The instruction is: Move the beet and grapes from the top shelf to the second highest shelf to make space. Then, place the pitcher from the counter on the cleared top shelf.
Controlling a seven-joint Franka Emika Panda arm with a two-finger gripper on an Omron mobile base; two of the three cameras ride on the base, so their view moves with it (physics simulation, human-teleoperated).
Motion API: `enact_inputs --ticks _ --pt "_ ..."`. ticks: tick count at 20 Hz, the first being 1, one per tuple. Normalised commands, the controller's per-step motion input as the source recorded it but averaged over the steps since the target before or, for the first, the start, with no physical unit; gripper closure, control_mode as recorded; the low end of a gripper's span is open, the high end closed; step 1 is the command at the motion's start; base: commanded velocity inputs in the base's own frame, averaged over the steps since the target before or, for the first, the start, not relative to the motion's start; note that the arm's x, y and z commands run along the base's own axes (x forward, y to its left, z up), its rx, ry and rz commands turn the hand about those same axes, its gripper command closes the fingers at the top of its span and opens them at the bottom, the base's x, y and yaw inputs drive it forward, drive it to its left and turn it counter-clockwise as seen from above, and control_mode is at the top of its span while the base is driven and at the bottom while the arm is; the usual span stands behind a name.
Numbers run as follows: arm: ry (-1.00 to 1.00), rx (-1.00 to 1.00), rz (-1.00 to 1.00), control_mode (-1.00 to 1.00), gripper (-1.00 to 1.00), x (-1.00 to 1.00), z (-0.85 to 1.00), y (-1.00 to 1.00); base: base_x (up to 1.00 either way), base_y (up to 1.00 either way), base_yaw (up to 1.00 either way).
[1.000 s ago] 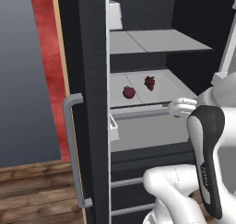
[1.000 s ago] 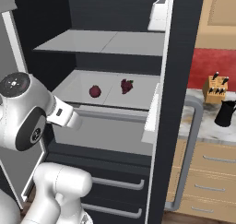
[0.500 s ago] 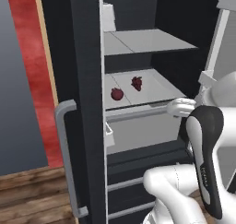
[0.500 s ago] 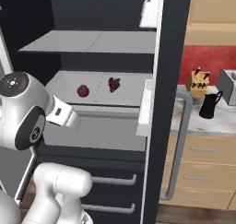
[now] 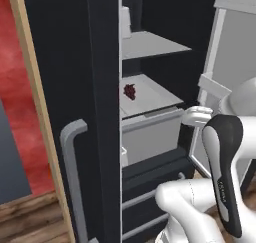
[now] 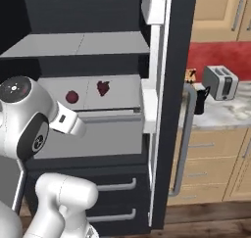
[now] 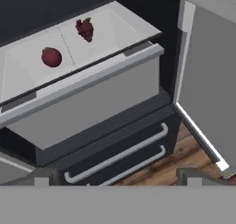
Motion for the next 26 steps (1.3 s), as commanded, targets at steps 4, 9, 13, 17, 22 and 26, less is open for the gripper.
enact_inputs --ticks 4,9,13,17,22,26 --pt "0.00 0.00 0.00 1.00 -1.00 0.00 0.00 0.00 -0.15 0.24 -0.41" --pt "0.00 0.00 0.00 1.00 -1.00 0.00 0.00 0.00 -0.38 0.00 -0.51" --pt "0.00 0.00 0.00 1.00 -1.00 0.00 0.00 0.00 -0.47 -0.10 -0.60" --pt "0.00 0.00 0.00 1.00 -1.00 0.00 0.00 0.00 -0.57 -0.17 -0.61" --pt "0.00 0.00 0.00 1.00 -1.00 0.00 0.00 0.00 -0.39 -0.28 -0.62" --pt "0.00 0.00 0.00 1.00 -1.00 0.00 0.00 0.00 -0.04 -0.54 -0.60"
